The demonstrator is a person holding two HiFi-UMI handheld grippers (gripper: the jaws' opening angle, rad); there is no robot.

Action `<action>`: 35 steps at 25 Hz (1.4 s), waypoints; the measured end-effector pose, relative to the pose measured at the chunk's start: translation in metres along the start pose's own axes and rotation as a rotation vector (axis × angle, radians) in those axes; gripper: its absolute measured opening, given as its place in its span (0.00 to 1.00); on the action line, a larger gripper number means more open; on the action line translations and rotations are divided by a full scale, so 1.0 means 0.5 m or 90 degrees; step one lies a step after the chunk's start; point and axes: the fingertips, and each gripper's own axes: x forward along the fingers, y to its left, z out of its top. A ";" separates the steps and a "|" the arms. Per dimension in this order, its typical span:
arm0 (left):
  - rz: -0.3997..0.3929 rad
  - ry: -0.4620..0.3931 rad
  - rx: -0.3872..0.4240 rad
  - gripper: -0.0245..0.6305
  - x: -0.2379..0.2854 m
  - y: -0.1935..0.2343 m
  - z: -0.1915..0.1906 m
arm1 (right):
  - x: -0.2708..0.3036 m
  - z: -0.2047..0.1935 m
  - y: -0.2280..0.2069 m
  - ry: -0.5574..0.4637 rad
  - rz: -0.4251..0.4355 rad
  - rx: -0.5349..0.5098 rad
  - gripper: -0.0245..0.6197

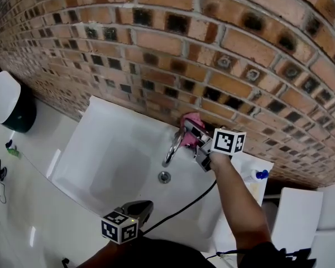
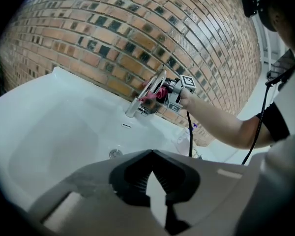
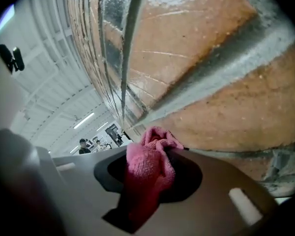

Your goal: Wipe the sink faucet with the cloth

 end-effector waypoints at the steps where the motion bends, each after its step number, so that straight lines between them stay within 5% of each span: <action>1: 0.000 -0.001 -0.001 0.04 -0.002 0.003 0.000 | 0.004 0.004 0.006 -0.004 0.004 0.003 0.23; 7: -0.003 -0.009 -0.001 0.04 -0.017 0.013 0.008 | 0.020 0.020 0.037 -0.003 -0.012 -0.033 0.23; 19: -0.006 -0.028 0.011 0.04 -0.060 0.008 0.007 | 0.019 0.029 0.173 0.048 -0.008 -0.298 0.23; 29: -0.007 -0.040 0.029 0.04 -0.088 -0.015 -0.010 | 0.024 -0.070 0.313 0.132 -0.028 -0.651 0.23; 35: 0.008 -0.044 0.040 0.04 -0.107 -0.026 -0.022 | 0.013 -0.132 0.344 0.100 -0.054 -0.798 0.23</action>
